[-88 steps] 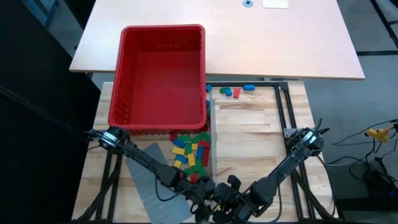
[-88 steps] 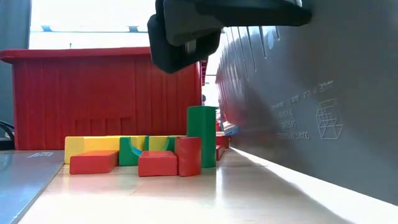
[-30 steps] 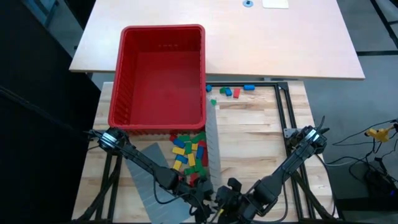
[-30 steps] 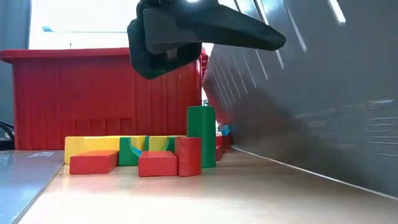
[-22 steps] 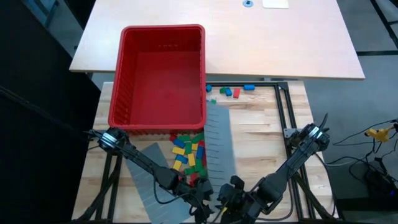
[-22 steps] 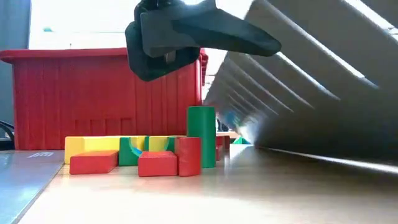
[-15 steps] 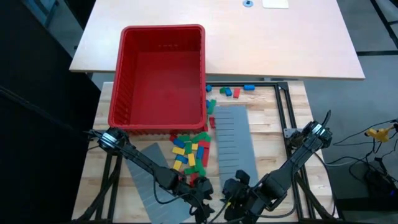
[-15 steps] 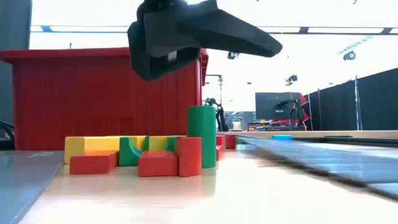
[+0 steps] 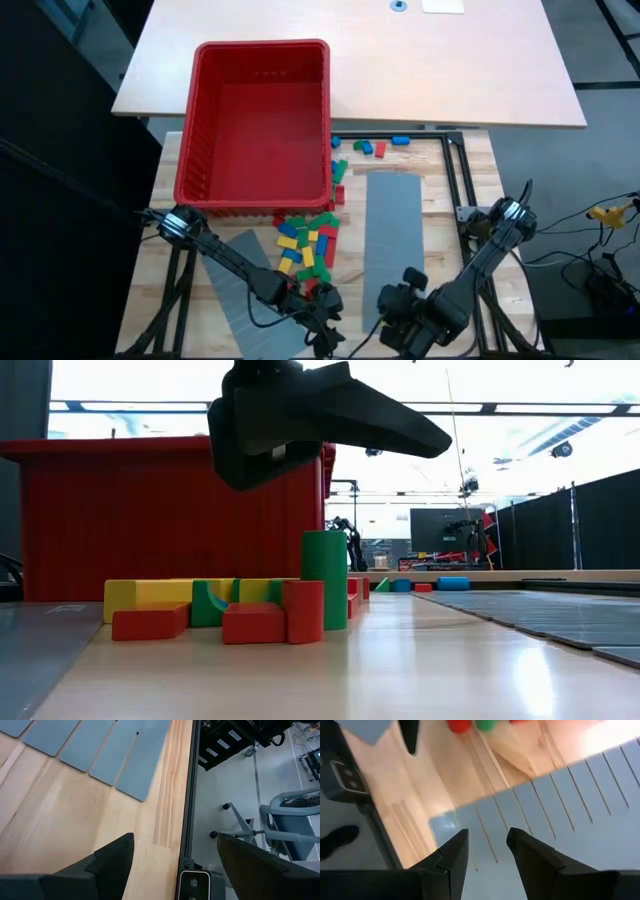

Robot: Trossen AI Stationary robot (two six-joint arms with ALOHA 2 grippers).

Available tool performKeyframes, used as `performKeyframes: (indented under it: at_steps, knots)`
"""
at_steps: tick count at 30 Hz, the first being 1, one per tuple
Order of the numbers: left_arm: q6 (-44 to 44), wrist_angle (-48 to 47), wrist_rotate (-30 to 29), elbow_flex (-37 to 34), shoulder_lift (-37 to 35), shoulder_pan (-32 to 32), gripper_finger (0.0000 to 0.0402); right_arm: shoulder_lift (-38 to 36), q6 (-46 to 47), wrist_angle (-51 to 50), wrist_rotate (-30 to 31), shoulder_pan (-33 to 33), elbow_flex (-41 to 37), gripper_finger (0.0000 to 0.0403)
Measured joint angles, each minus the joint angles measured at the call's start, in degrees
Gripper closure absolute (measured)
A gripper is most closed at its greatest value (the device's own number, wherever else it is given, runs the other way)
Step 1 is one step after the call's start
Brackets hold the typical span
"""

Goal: Sort blocks

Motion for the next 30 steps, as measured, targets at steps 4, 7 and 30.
performKeyframes:
  at_steps: [4,7,30]
  knots:
    - [0.00,0.01,0.00,0.00,0.00,0.00,0.0127,0.00,5.27,0.08,-0.87,1.97,-3.89,0.0276]
    - [0.00,0.03,0.00,0.00,0.00,-0.05,0.0127,0.00,7.96,0.28,-2.01,2.73,-7.06,0.0284]
    - [-0.19,-0.15,0.04,0.00,0.00,-0.22,0.0127,-0.30,12.25,26.45,-16.52,3.14,-29.04,0.0295]
